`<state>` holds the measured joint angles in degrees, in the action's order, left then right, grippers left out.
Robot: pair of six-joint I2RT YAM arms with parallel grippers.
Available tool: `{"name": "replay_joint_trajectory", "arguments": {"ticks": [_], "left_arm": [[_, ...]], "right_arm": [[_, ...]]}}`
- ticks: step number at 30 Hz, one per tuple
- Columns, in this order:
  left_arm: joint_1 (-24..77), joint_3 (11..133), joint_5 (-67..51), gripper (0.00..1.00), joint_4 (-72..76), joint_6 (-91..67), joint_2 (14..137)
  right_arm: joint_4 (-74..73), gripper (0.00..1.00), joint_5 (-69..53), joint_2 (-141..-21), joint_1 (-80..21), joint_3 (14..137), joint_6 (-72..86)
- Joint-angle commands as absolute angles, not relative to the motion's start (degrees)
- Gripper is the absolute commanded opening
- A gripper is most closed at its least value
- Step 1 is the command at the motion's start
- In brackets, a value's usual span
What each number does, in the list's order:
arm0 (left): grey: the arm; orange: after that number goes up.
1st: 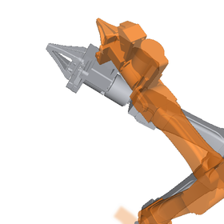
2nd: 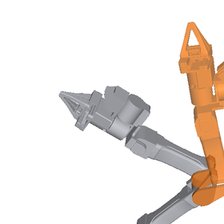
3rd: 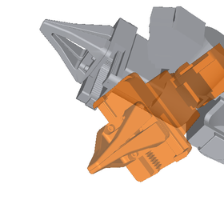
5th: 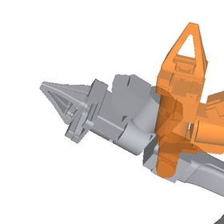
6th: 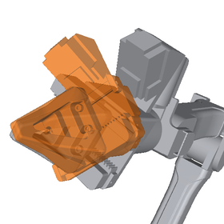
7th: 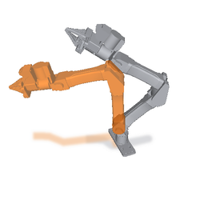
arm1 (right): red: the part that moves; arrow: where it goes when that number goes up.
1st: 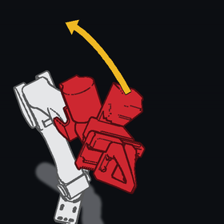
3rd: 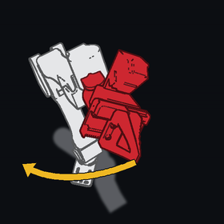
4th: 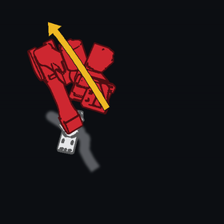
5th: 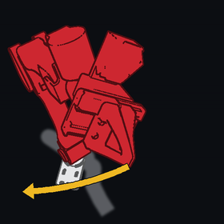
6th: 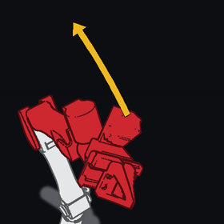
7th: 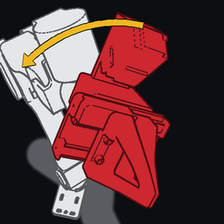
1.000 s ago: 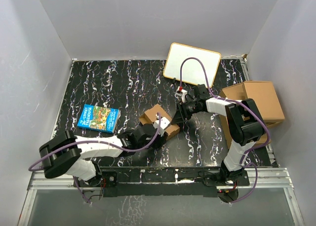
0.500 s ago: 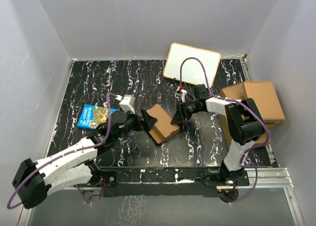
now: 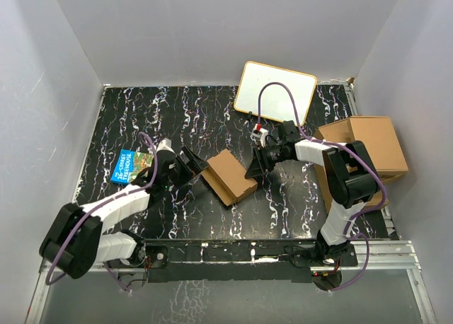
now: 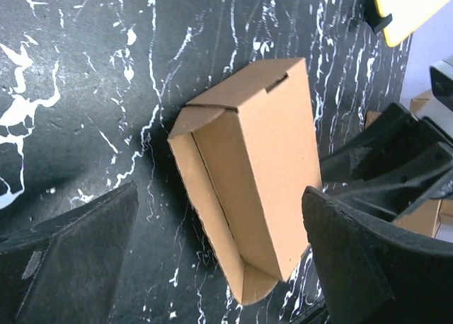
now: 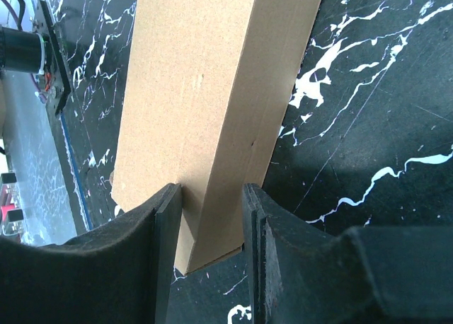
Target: Fold the paper box
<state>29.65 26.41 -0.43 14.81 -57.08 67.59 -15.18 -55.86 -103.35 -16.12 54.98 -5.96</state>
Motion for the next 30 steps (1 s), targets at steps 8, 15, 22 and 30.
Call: {"name": "replay_joint_trajectory", "arguments": {"ticks": [8, 15, 22, 30], "left_arm": [[26.06, 28.20, -7.09, 0.93, 29.72, -61.11, 82.85], [25.93, 29.11, -7.51, 0.89, 33.14, -62.08, 87.14], [25.92, 29.41, -8.15, 0.72, 32.98, -62.73, 89.44], [25.93, 29.57, -8.85, 0.48, 32.54, -61.69, 90.80]], "right_arm": [[-15.22, 0.42, -49.82, -105.47, -16.96, 55.87, -9.40], [-15.38, 0.42, -49.88, -105.71, -17.14, 55.97, -9.58], [-15.47, 0.42, -49.74, -105.90, -17.33, 56.06, -9.73], [-15.88, 0.41, -49.48, -106.34, -17.64, 56.35, -10.01]]}}
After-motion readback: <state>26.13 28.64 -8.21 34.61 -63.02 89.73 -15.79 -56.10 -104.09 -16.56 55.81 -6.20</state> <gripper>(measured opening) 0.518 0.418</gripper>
